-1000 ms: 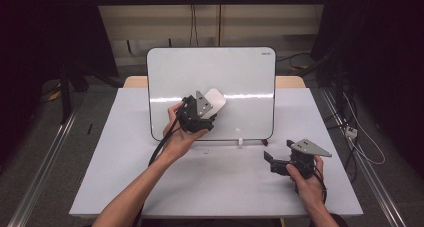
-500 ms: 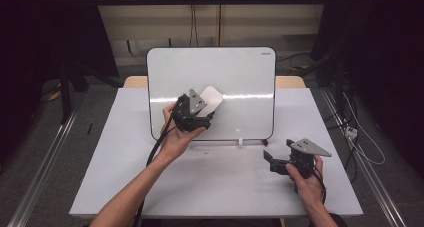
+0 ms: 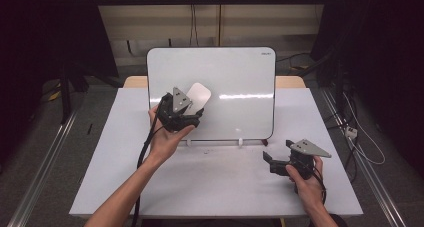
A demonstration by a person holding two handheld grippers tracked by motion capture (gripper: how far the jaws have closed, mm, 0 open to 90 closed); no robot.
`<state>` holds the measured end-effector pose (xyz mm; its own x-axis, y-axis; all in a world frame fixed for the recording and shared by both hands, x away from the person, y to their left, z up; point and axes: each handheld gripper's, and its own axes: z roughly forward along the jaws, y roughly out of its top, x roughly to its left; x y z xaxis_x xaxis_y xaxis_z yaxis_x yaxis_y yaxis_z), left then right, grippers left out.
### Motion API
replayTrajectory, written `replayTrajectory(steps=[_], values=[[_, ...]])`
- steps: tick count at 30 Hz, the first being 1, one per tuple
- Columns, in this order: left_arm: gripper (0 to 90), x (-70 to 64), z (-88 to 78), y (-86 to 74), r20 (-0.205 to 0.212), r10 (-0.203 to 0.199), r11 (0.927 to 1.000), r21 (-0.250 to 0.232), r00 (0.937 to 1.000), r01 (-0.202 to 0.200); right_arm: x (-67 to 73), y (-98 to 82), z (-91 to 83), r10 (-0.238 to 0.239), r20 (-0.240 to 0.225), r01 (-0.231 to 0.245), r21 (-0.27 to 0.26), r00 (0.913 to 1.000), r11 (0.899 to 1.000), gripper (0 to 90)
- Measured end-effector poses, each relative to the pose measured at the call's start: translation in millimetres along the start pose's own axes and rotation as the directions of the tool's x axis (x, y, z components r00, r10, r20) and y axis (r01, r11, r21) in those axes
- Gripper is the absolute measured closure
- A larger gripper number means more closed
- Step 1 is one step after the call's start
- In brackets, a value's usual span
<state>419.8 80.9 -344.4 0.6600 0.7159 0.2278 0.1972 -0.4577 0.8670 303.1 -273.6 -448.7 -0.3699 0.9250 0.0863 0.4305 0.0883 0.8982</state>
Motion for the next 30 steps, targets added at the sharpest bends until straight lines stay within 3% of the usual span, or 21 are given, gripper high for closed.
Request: replayTrajectory(steps=[21, 24, 30], values=[[31.0, 23.2, -26.2, -12.6, -0.014, -0.073, 0.9973, -0.013, 0.9972, 0.073, -2.2, 1.4, 3.7, 0.010, 0.011, -0.010, -0.004, 0.9999, 1.000, 5.0], [31.0, 22.9, -29.5, -14.4, -0.036, -0.060, 0.9982, 0.004, 0.9975, 0.060, -2.4, 1.6, 3.1, 0.010, 0.006, -0.010, -0.007, 0.9999, 1.000, 5.0], [31.0, 25.0, -38.6, -19.9, -0.038, -0.062, 0.9980, 0.005, 0.9973, 0.062, -2.5, 1.3, 1.6, 0.005, 0.000, -0.005, -0.010, 1.0000, 1.000, 5.0]])
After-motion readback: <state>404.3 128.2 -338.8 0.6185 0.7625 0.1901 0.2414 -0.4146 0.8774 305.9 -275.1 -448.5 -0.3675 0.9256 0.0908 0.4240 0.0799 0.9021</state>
